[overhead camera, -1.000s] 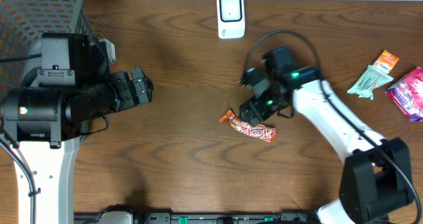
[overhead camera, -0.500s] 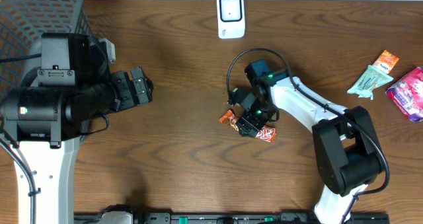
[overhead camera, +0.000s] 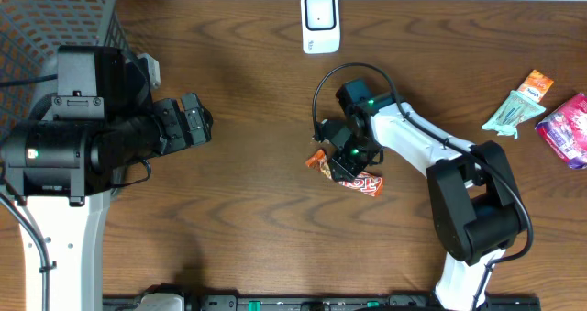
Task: Scan the item barcode
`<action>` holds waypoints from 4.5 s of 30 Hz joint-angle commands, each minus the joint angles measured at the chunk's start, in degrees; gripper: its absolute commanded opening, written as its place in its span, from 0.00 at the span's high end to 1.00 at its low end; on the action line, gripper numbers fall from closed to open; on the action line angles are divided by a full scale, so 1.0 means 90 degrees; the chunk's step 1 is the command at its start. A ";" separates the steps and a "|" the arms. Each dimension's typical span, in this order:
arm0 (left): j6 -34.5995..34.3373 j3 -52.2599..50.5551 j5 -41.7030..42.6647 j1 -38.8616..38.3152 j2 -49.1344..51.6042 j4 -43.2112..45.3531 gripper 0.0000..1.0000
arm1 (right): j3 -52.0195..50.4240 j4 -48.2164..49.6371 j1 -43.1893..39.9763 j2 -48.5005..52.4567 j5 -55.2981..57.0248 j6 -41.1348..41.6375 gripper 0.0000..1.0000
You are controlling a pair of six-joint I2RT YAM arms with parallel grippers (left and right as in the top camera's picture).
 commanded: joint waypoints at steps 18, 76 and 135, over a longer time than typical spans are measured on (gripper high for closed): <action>0.0061 0.0104 0.0027 -0.0019 0.0002 0.0000 0.02 | 0.0274 0.0284 -0.0185 0.0537 -0.1753 0.2319 0.99; 0.0061 0.0104 0.0027 -0.0019 0.0002 0.0000 0.02 | 0.3436 0.3364 -0.3983 0.0658 -0.0653 0.6586 0.99; 0.0061 0.0104 0.0027 -0.0019 0.0002 0.0000 0.02 | 0.3565 -0.5221 -0.3305 -0.4668 -0.0551 0.4274 0.01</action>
